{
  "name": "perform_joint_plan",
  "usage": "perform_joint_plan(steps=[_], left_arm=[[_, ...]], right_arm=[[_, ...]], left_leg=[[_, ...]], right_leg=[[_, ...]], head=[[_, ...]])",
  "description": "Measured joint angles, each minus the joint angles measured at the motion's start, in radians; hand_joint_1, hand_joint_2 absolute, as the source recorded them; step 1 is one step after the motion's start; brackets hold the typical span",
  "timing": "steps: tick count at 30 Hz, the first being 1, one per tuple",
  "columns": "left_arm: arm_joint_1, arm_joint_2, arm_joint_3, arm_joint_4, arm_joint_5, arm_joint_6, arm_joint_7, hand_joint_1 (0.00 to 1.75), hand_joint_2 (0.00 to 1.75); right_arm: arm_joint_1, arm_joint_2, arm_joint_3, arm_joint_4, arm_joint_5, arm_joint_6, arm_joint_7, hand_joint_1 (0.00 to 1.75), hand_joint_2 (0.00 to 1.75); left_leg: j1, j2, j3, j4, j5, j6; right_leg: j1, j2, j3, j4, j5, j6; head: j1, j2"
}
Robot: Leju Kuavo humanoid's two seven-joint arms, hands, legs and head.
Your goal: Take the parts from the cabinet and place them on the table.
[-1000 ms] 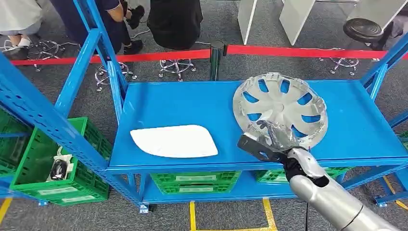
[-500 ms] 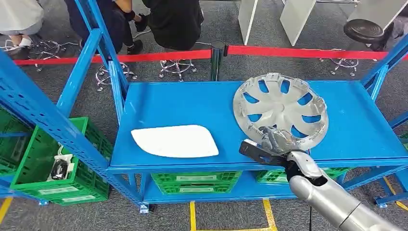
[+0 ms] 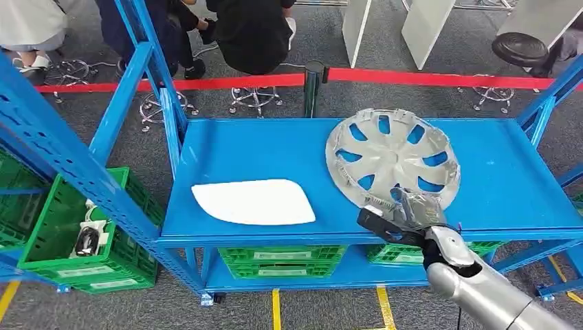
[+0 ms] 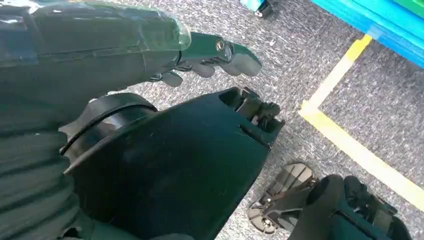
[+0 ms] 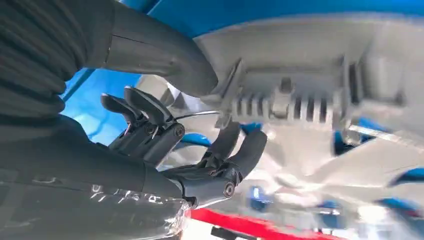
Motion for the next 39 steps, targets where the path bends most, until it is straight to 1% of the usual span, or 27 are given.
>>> perform_joint_plan(steps=[3, 10, 16, 23, 26, 34, 39], left_arm=[[0.000, -0.001, 0.000, 0.003, 0.007, 0.013, -0.008, 0.00, 1.75], [0.000, -0.002, 0.000, 0.005, 0.010, 0.019, -0.021, 0.00, 1.75], [0.000, -0.002, 0.000, 0.005, 0.015, 0.031, -0.027, 0.00, 1.75], [0.000, -0.001, 0.000, 0.005, 0.026, 0.051, -0.036, 0.00, 1.75], [0.001, -0.001, 0.000, 0.005, 0.028, 0.066, -0.044, 0.00, 1.75], [0.001, -0.002, 0.000, 0.005, 0.032, 0.078, -0.052, 0.00, 1.75], [0.001, -0.002, 0.000, 0.005, 0.036, 0.083, -0.053, 0.00, 1.75]], right_arm=[[0.000, -0.010, -0.005, 0.000, 0.006, 0.003, -0.004, 1.75, 1.75], [0.001, -0.016, -0.010, -0.002, 0.003, 0.015, -0.008, 1.75, 1.75], [0.000, -0.037, -0.037, 0.003, -0.059, 0.018, -0.026, 1.75, 1.75], [0.019, -0.076, -0.072, -0.008, -0.106, 0.026, -0.014, 1.75, 1.75], [0.030, -0.089, -0.090, -0.018, -0.104, 0.019, -0.014, 1.75, 1.75], [0.036, -0.116, -0.139, -0.058, -0.119, -0.011, -0.007, 1.75, 1.75], [0.052, -0.129, -0.174, -0.084, -0.148, -0.047, 0.004, 1.75, 1.75]], left_leg=[[0.000, 0.002, 0.000, 0.000, 0.000, 0.000], [0.000, 0.005, 0.000, 0.000, 0.000, 0.000], [0.000, 0.006, 0.000, 0.000, 0.000, 0.000], [-0.001, 0.007, -0.001, 0.000, 0.000, 0.001], [-0.001, 0.008, -0.001, 0.000, -0.001, 0.002], [-0.001, 0.014, -0.001, 0.000, -0.002, 0.003], [-0.001, 0.014, -0.001, 0.000, -0.003, 0.003]], right_leg=[[0.000, 0.000, 0.000, -0.001, 0.001, 0.001], [0.000, 0.001, 0.000, -0.001, 0.001, 0.002], [-0.001, 0.001, 0.000, -0.001, 0.001, 0.002], [-0.001, 0.001, 0.001, -0.001, 0.002, 0.002], [-0.001, 0.001, 0.001, -0.001, 0.002, 0.002], [-0.001, 0.004, 0.000, -0.001, 0.001, 0.002], [-0.001, 0.005, 0.000, -0.001, 0.001, 0.002]], head=[[0.000, 0.000], [0.000, 0.000], [0.000, 0.000], [0.000, 0.000], [0.000, 0.000], [0.000, 0.000], [0.000, 0.000]])
